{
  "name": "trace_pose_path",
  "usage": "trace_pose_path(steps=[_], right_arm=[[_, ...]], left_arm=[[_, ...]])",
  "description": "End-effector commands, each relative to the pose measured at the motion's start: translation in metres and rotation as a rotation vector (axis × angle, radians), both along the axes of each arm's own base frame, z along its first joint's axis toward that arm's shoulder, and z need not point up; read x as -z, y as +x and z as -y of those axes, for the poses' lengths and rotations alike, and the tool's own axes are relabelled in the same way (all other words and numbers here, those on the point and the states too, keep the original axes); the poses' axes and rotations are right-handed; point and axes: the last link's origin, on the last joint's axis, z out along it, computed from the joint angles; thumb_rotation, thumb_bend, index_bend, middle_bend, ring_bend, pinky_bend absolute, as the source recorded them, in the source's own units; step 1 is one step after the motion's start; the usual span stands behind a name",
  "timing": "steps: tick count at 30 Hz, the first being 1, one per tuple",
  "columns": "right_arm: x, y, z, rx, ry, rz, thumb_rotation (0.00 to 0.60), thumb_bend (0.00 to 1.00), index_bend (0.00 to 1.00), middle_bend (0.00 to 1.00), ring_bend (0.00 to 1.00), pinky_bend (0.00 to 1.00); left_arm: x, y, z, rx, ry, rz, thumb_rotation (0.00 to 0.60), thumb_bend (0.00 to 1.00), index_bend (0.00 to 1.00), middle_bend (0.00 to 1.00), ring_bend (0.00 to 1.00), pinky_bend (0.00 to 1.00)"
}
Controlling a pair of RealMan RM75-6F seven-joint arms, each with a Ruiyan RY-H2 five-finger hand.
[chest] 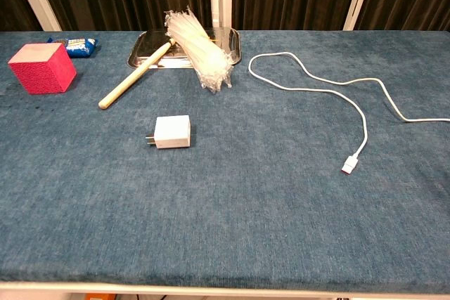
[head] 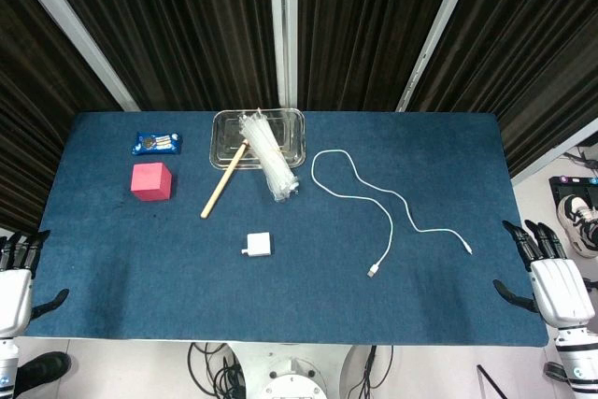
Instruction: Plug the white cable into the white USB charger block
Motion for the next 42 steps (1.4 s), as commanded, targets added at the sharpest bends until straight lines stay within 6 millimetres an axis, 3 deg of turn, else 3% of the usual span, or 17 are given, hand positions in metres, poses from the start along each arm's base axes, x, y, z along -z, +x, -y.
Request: trace_pose_path(steps=[1, 10, 14, 21, 27, 33, 42], right_arm=[[0.000, 0.000, -0.001, -0.005, -0.001, 0.002, 0.600, 0.15, 0.01, 0.15, 0.01, 0.00], [0.004, 0.001, -0.002, -0.025, 0.038, -0.004, 0.600, 0.16, 0.01, 0.17, 0.02, 0.00], [0.013, 0.009, 0.009, -0.083, 0.075, -0.023, 0.600, 0.17, 0.01, 0.19, 0.02, 0.00], [0.060, 0.044, 0.045, -0.294, 0.254, -0.156, 0.600, 0.22, 0.11, 0.24, 0.02, 0.00], [0.103, 0.056, 0.069, -0.438, 0.359, -0.318, 0.600, 0.23, 0.23, 0.26, 0.02, 0.00], [0.133, 0.059, 0.087, -0.553, 0.380, -0.399, 0.600, 0.23, 0.35, 0.29, 0.03, 0.00], [0.159, 0.051, 0.097, -0.621, 0.401, -0.423, 0.600, 0.25, 0.40, 0.29, 0.03, 0.00]], left_arm=[[0.000, 0.000, 0.001, -0.003, 0.001, 0.004, 0.600, 0.14, 0.09, 0.12, 0.02, 0.00], [0.002, -0.001, 0.006, -0.002, 0.003, 0.021, 0.600, 0.14, 0.09, 0.12, 0.02, 0.00], [0.003, 0.000, 0.006, -0.002, 0.001, 0.027, 0.600, 0.14, 0.09, 0.12, 0.02, 0.00], [0.004, 0.005, 0.004, 0.006, -0.012, 0.035, 0.600, 0.14, 0.09, 0.11, 0.02, 0.00], [0.005, 0.006, 0.003, -0.010, -0.019, 0.037, 0.600, 0.14, 0.09, 0.12, 0.02, 0.00], [0.006, 0.008, 0.002, -0.018, -0.030, 0.040, 0.600, 0.14, 0.09, 0.12, 0.02, 0.00], [0.007, 0.006, 0.003, -0.038, -0.036, 0.047, 0.600, 0.14, 0.09, 0.12, 0.02, 0.00]])
